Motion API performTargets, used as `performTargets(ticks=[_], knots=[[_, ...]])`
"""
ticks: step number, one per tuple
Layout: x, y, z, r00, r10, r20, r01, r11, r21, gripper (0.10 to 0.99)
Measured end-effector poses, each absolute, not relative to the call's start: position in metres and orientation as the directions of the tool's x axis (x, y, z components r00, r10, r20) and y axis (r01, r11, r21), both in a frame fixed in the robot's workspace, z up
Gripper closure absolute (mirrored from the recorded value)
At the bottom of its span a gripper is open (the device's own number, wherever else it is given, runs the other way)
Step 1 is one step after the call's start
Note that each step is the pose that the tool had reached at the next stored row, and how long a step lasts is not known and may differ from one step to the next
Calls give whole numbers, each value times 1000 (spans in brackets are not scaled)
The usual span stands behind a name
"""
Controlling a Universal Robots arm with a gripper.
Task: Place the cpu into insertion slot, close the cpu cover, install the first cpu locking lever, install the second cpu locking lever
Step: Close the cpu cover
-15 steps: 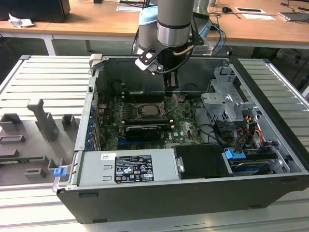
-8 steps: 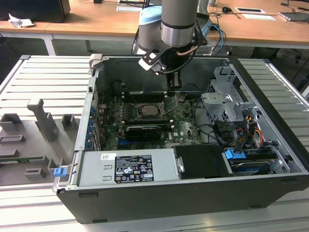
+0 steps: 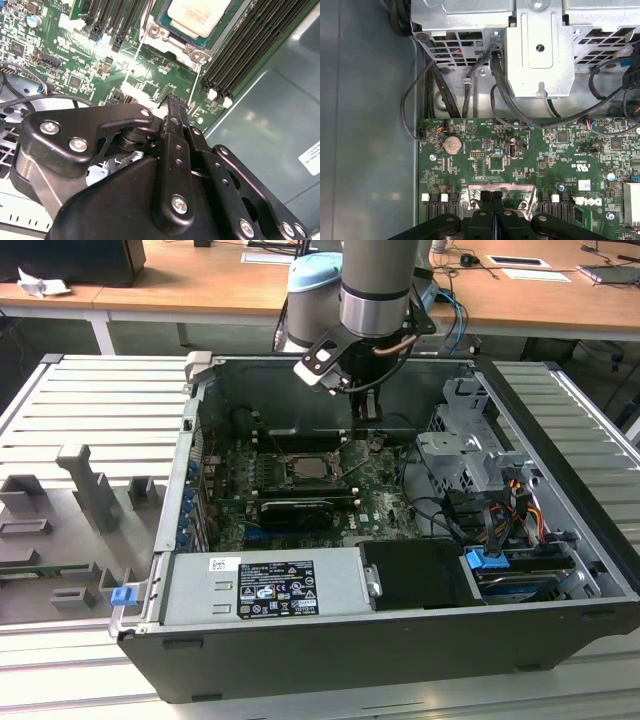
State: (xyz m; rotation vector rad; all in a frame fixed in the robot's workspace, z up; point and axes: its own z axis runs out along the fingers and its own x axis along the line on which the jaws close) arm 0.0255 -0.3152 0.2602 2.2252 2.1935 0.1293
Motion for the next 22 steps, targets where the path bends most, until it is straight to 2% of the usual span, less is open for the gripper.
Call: performTargets(ticks=[22], knots=[[40, -315, 260, 13, 999, 49, 998, -16, 68, 980]])
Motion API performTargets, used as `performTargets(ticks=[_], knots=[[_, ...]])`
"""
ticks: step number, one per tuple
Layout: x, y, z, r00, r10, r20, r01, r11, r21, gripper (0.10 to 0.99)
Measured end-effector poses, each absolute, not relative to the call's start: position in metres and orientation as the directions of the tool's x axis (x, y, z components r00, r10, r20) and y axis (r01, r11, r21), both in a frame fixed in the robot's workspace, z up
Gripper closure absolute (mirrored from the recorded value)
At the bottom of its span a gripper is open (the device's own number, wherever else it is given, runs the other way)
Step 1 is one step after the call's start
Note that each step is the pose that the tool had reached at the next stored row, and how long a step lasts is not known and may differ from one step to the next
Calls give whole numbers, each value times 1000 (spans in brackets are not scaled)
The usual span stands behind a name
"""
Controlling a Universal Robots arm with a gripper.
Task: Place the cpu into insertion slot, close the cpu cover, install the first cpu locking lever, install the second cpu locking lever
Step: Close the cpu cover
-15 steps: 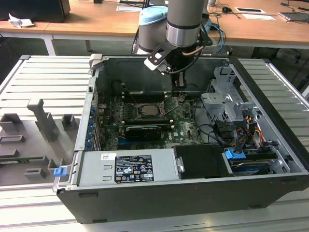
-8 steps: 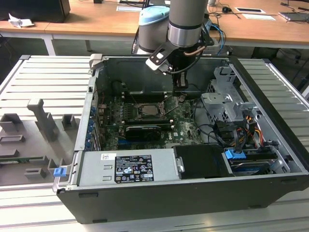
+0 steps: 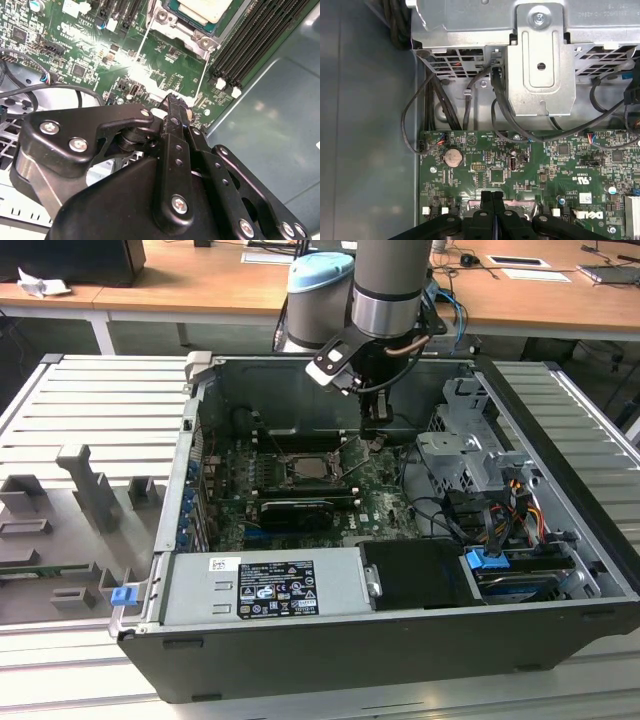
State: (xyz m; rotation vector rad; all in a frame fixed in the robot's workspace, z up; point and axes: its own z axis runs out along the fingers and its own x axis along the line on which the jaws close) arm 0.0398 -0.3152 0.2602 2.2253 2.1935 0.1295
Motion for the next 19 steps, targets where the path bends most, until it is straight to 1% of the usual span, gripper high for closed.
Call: performTargets(ticks=[19], knots=[[60, -316, 260, 13, 999, 49, 998, -16, 68, 980]])
